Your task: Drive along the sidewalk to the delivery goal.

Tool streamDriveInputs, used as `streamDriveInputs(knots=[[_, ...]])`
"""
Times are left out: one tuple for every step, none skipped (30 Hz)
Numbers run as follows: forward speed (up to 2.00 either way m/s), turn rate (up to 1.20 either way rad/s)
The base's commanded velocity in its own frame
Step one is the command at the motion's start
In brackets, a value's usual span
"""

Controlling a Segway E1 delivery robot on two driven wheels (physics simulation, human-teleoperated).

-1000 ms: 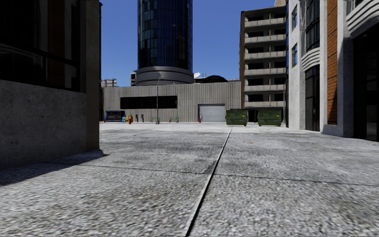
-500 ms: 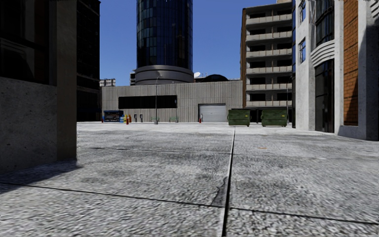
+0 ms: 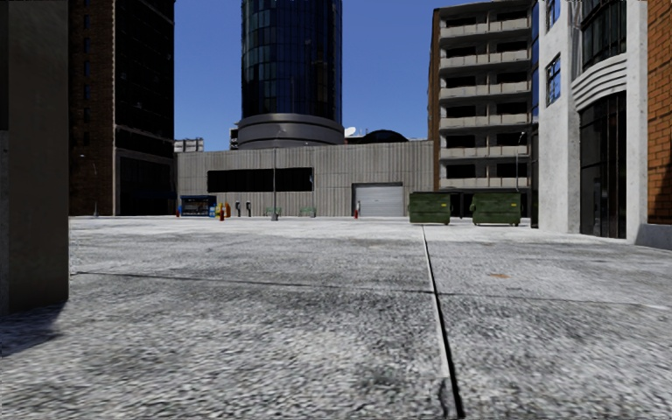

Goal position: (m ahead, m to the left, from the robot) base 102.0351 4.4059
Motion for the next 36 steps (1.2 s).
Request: streamDriveInputs(knots=[[2.0,0.21],[2.0,0.22],[2.0,0.22],[2.0,0.22],[2.0,0.22],[2.0,0.22],[2.0,0.22],[2.0,0.22],[2.0,0.22],[2.0,0.23],[2.0,0.28],[2.0,0.28],[2.0,0.31],[2.0,0.33],[2.0,0.33],[2.0,0.33],[2.0,0.33],[2.0,0.33],[2.0,0.33],[2.0,0.33],[2.0,0.33],[2.0,0.33],[2.0,0.33],[2.0,0.33],[2.0,0.33],[2.0,0.33],[2.0,0.33],[2.0,0.33],[2.0,0.33],[2.0,0.33],[2.0,0.33],[2.0,0.33],[2.0,0.33],[2.0,0.33],[2.0,0.33],[2.0,0.33]])
